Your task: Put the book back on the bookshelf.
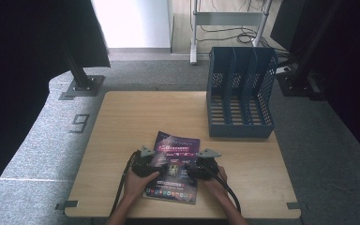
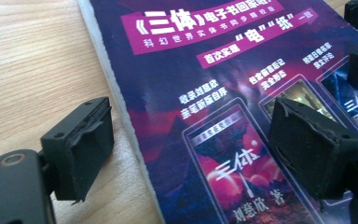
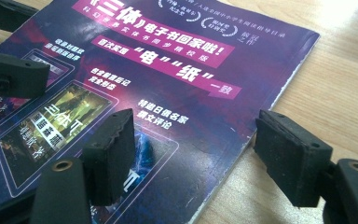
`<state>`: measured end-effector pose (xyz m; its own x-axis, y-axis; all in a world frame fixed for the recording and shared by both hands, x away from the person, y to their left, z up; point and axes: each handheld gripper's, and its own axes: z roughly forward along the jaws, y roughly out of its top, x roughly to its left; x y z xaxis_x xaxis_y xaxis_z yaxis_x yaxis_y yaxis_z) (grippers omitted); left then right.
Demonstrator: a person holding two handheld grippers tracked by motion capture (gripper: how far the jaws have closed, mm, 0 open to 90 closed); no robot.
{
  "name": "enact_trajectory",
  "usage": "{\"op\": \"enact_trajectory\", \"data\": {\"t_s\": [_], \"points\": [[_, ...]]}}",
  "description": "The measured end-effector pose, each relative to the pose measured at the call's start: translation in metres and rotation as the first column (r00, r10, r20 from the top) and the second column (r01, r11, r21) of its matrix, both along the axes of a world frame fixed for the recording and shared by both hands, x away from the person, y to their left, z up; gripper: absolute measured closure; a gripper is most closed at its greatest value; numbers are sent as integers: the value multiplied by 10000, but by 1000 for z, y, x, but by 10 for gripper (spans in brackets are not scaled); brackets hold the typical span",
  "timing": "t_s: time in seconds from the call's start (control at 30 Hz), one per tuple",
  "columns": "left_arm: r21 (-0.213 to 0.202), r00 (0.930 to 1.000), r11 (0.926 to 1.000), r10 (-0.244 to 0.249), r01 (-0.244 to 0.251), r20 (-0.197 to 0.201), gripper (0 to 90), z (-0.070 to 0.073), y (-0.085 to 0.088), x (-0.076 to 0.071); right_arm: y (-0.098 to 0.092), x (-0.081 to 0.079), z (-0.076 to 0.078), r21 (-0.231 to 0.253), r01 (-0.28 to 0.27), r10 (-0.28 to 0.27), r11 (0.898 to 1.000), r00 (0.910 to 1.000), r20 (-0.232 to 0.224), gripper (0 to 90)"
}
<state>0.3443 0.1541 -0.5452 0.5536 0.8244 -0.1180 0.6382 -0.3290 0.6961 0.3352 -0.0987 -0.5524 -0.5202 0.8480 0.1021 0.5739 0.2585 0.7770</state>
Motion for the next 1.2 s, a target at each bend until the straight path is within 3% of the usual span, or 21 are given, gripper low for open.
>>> {"op": "enact_trajectory", "data": {"t_s": [0.17, 0.27, 0.37, 0.5, 0.57, 0.6, 0.8, 0.83, 0.9, 0.93, 0.97, 1.03, 1.2], "points": [[-60, 9999, 9999, 93, -94, -73, 143, 1, -3, -1, 0, 0, 0, 35, -1, 1, 10000, 10000, -37, 286], [-693, 9996, 9974, 196, -209, -198, 160, 4, 3, 0, -1, 1, 0, 116, 29, -28, 9999, 9999, -127, 286], [-848, 9996, 9961, 209, -226, -204, 177, 4, 4, -1, -1, 1, 0, 141, 60, -58, 9999, 9999, -146, 289], [-901, 9998, 9958, 144, -155, -130, 185, 6, 4, -3, -2, 2, 0, 131, 110, -109, 9999, 9999, -132, 289], [-1086, 9999, 9940, 95, -105, -101, 191, 8, 6, -4, -2, 2, 0, 128, 131, -130, 9998, 9998, -120, 290], [-1381, 9999, 9904, 74, -83, -70, 198, 10, 7, -6, -2, 2, 0, 131, 145, -144, 9998, 9998, -121, 290], [-1654, 9995, 9861, -110, 157, 293, 239, 16, 6, -10, -2, 2, 0, 122, 138, -136, 9998, 9998, -115, 290], [-1819, 9995, 9830, -212, 250, 226, 239, 17, 6, -10, -2, 2, 0, 122, 138, -136, 9998, 9998, -115, 290], [-2535, 9960, 9645, -842, 737, -308, 279, 13, 3, -8, -2, 2, 0, 121, 141, -139, 9998, 9998, -122, 290], [-2171, 9972, 9739, -720, 660, -198, 279, 12, 0, -9, -2, 2, 0, 127, 141, -139, 9998, 9998, -130, 290], [-2171, 9972, 9739, -720, 660, -198, 283, 12, 0, -9, -2, 2, 0, 127, 141, -139, 9998, 9998, -130, 290], [-1534, 9983, 9865, -586, 580, 2, 287, 11, -5, -10, -2, 2, 0, 134, 132, -130, 9998, 9998, -130, 291], [-1451, 9995, 9889, -316, 315, 10, 336, 14, -6, -3, -3, 2, 0, 183, 93, -90, 9998, 9998, -177, 294]]}}
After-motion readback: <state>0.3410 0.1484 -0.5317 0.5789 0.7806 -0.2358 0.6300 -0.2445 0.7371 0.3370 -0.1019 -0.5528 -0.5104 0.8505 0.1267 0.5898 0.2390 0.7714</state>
